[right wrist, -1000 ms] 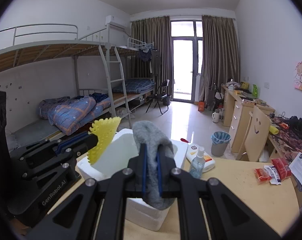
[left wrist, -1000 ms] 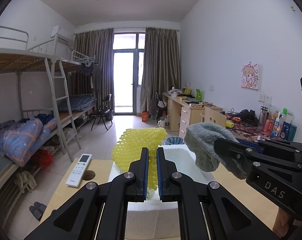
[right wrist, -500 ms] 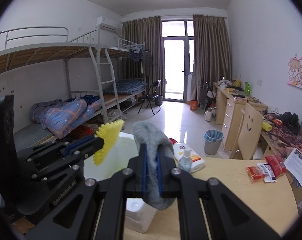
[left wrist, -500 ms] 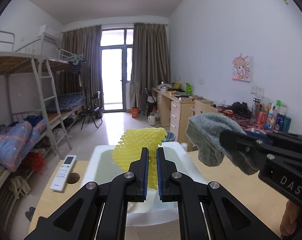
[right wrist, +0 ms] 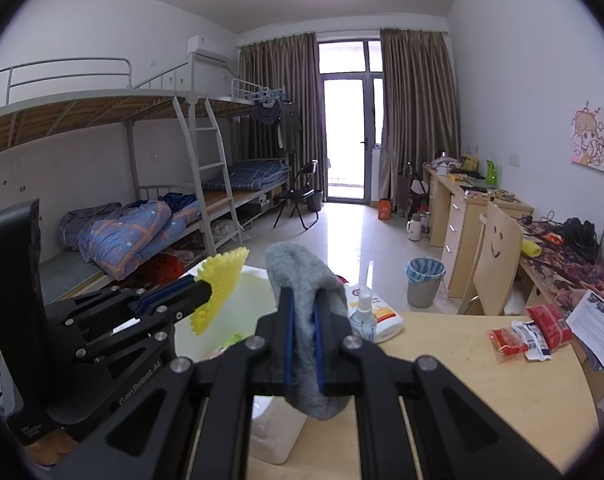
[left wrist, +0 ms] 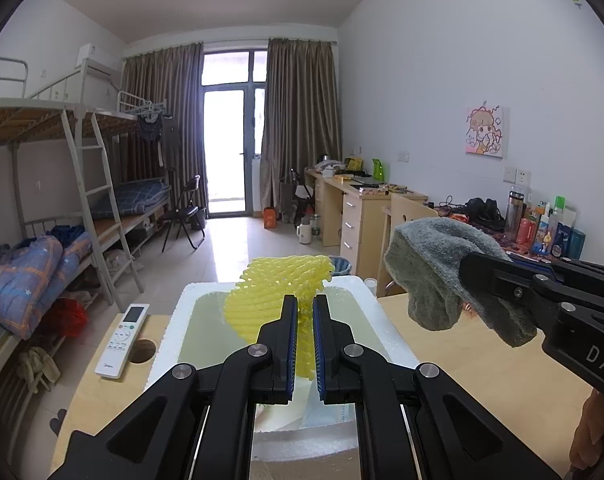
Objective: Organize soft objects
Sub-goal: 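Carry the net with the left tool over the foam box and open it, then carry the grey sock over the foam box and open the right tool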
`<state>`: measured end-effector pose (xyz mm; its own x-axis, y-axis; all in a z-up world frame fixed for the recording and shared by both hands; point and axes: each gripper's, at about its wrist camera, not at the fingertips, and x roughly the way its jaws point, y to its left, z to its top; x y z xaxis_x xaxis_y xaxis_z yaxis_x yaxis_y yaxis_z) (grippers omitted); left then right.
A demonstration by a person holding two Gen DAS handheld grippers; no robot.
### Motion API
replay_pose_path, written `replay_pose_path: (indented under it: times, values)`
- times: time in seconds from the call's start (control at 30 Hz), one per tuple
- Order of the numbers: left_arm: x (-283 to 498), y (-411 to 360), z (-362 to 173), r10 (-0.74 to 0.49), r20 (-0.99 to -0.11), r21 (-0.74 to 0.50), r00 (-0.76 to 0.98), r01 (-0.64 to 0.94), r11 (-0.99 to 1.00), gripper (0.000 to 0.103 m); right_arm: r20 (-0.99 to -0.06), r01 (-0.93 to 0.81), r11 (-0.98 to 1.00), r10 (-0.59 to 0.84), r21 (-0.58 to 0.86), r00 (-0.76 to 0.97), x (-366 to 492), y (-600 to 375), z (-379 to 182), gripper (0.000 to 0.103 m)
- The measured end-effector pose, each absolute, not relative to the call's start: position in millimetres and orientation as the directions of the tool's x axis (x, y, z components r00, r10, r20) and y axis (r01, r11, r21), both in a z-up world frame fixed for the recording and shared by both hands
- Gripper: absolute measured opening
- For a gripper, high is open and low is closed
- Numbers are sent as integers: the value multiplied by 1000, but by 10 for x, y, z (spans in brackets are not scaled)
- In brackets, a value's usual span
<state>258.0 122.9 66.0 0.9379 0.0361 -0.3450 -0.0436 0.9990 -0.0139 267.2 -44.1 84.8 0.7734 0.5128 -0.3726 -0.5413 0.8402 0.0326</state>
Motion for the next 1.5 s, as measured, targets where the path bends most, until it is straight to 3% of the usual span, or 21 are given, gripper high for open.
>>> replay_pose_path:
  times: [0.17,0.23,0.27,0.3,0.37,0.43,0.87,1.17,1.5]
  values:
    - [2569,1271,676,50,-328,-8,943,-55,998,10,-374,-538,843,510,35,775,2688,-435,830,11]
    - [2589,1274,666,64,-334,-5,941,-69,998,20,-373,-539,842,510,33,775,2681,-443,825,11]
    - [2587,1287,666,71,-331,-12,941,-79,997,37,-373,-539,842,511,33,775,2688,-448,827,11]
    - [2582,1296,662,78,-327,-17,942,-89,996,67,-373,-539,842,511,32,775,2688,-454,826,11]
    - [2533,1311,680,102,-292,-23,951,-113,993,102,-372,-537,843,510,35,776,2689,-460,829,11]
    - [2480,1325,698,115,-256,-23,960,-125,992,103,-371,-534,844,508,38,777,2697,-474,827,11]
    - [2378,1422,681,123,-256,-45,959,-139,989,103,-378,-535,844,507,37,775,2700,-456,816,11]
    - [2074,1706,748,208,-213,-84,955,-230,970,103,-393,-552,834,515,23,762,2724,-341,791,11]
    - [2022,1817,682,259,-212,-41,942,-273,961,103,-398,-592,805,550,21,734,2709,-97,780,11]
